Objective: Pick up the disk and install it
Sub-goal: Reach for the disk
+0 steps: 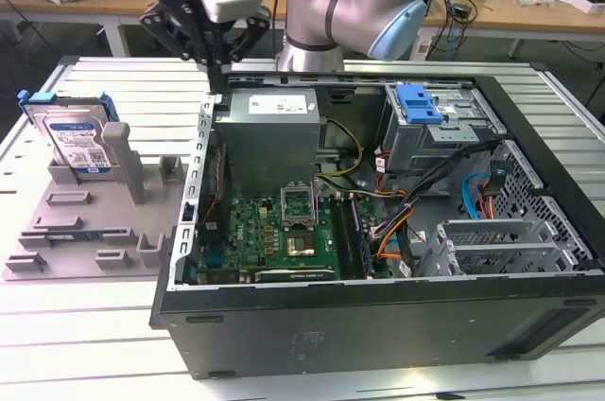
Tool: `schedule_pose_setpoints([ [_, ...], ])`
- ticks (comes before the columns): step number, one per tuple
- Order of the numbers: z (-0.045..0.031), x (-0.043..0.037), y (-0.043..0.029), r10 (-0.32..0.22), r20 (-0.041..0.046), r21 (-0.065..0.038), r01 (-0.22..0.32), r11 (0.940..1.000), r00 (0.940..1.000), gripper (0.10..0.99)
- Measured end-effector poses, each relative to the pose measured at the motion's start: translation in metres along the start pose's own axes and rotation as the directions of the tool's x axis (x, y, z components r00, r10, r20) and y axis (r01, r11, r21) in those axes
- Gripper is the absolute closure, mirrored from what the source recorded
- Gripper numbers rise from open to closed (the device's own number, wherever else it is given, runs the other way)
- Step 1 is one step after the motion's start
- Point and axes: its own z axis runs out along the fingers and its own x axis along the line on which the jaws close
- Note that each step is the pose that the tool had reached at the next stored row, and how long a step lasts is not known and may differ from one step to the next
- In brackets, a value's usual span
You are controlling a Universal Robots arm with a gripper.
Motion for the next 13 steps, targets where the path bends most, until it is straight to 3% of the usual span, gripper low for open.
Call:
schedule_pose_setpoints([
  [1, 0.0002, 0.0043, 0.0013, 0.0, 0.0, 0.0, 0.0, 1.0, 1.0, 0.98],
  [5, 0.002, 0.035, 0.011, 0.0, -0.0001, 0.0, 0.0, 1.0, 1.0, 0.98],
  [12, 0.0041, 0.0675, 0.0208, 0.0, -0.0008, 0.0, 0.0, 1.0, 1.0, 0.98],
  [13, 0.0047, 0.0759, 0.0232, 0.0, -0.0009, 0.0, 0.0, 1.0, 1.0, 0.98],
])
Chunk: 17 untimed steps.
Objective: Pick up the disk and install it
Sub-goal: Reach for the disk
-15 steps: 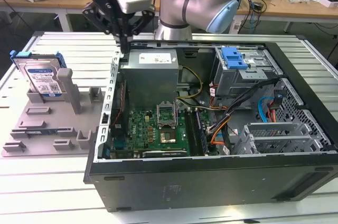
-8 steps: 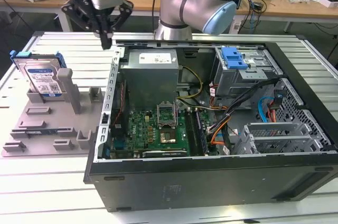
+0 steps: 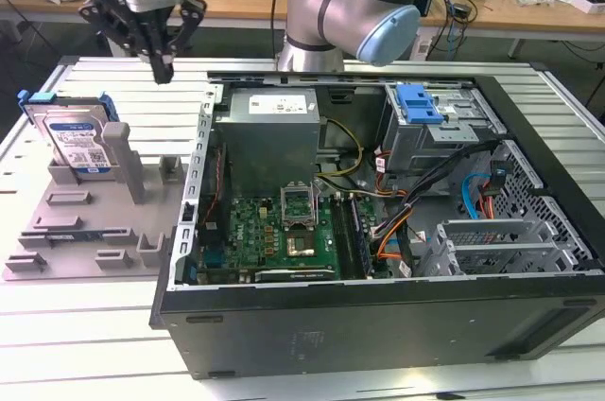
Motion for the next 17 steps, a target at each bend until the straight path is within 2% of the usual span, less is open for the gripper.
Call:
schedule_pose_setpoints([
  [1, 0.0008, 0.0098, 0.0027, 0.0, -0.0001, 0.0, 0.0, 1.0, 1.0, 0.98],
  [6, 0.0034, 0.0374, 0.0085, 0.0, -0.0006, 0.0, 0.0, 1.0, 1.0, 0.98],
  [7, 0.0045, 0.0467, 0.0096, 0.0, -0.0011, 0.0, 0.0, 1.0, 1.0, 0.98],
  [9, 0.006, 0.0583, 0.011, 0.0, -0.0017, 0.0, 0.0, 1.0, 1.0, 0.98],
  [12, 0.0093, 0.0813, 0.0156, 0.0, -0.0029, 0.0, 0.0, 1.0, 1.0, 0.98],
  [14, 0.0106, 0.0903, 0.0174, 0.0, -0.0034, 0.0, 0.0, 1.0, 1.0, 0.98],
  [15, 0.0118, 0.1009, 0.0194, 0.0, -0.0042, 0.0, 0.0, 1.0, 1.0, 0.98],
  [17, 0.0122, 0.1076, 0.0205, 0.0, -0.0056, 0.0, 0.0, 1.0, 1.0, 0.98],
])
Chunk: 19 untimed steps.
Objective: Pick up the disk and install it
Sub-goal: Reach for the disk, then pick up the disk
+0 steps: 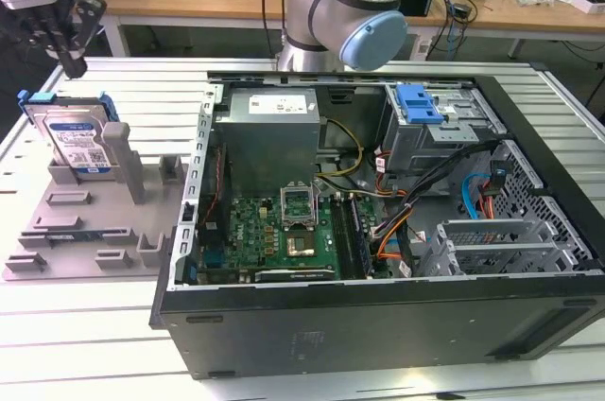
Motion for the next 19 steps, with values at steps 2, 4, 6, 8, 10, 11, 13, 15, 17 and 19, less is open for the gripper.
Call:
schedule_pose_setpoints([
  [2, 0.0001, 0.0005, 0.0001, 0.0, -0.0004, 0.0, 0.0, 1.0, 1.0, 0.98],
  [4, 0.0, 0.0005, 0.0001, 0.0, -0.0019, 0.0, 0.0, 1.0, 1.0, 0.98],
  [6, 0.0, 0.0005, 0.0001, 0.0, -0.0029, 0.0, 0.0, 1.0, 1.0, 0.98],
  [8, 0.0, 0.0005, 0.0001, 0.0, -0.0036, 0.0, 0.0, 1.0, 1.0, 0.98],
  [10, 0.0001, 0.0005, 0.0001, 0.0, -0.004, 0.0, 0.0, 1.0, 1.0, 0.98],
  [11, 0.0, 0.0005, 0.0001, 0.0, -0.0042, 0.0, 0.0, 1.0, 1.0, 0.98],
  [13, 0.0, 0.0005, 0.0001, 0.0, -0.0046, 0.0, 0.0, 1.0, 1.0, 0.98],
  [15, 0.0001, 0.0005, 0.0001, 0.0, -0.005, 0.0, 0.0, 1.0, 1.0, 0.98],
  [17, 0.0001, 0.0005, 0.0001, -0.027, -0.0064, 0.0, 0.027, 0.9996, 0.9996, 0.98],
  [19, 0.0002, 0.0005, 0.0001, -0.082, -0.0089, -0.001, 0.082, 0.9966, 0.9966, 0.98],
])
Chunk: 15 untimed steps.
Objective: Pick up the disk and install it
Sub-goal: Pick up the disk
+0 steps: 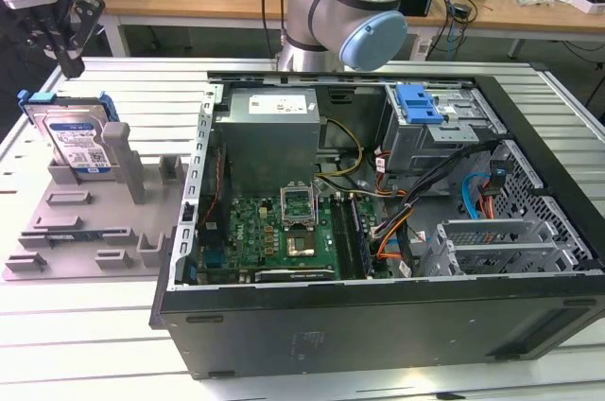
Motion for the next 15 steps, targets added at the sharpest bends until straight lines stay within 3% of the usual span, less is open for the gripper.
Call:
schedule_pose_setpoints([
  [1, 0.0001, 0.0, 0.0, -0.044, -0.0019, -0.001, 0.044, 0.999, 0.999, 0.98],
  [5, 0.0004, 0.0, 0.0, -0.131, -0.0056, -0.002, 0.131, 0.9914, 0.9914, 0.98],
  [9, 0.0004, 0.0, 0.0, -0.219, -0.0094, -0.004, 0.219, 0.9757, 0.9756, 0.98],
  [12, 0.0006, 0.0, 0.0, -0.32, -0.0135, -0.006, 0.32, 0.9473, 0.9472, 0.98],
  [15, 0.0008, 0.0, 0.0, -0.373, -0.0156, -0.007, 0.373, 0.9278, 0.9277, 0.98],
])
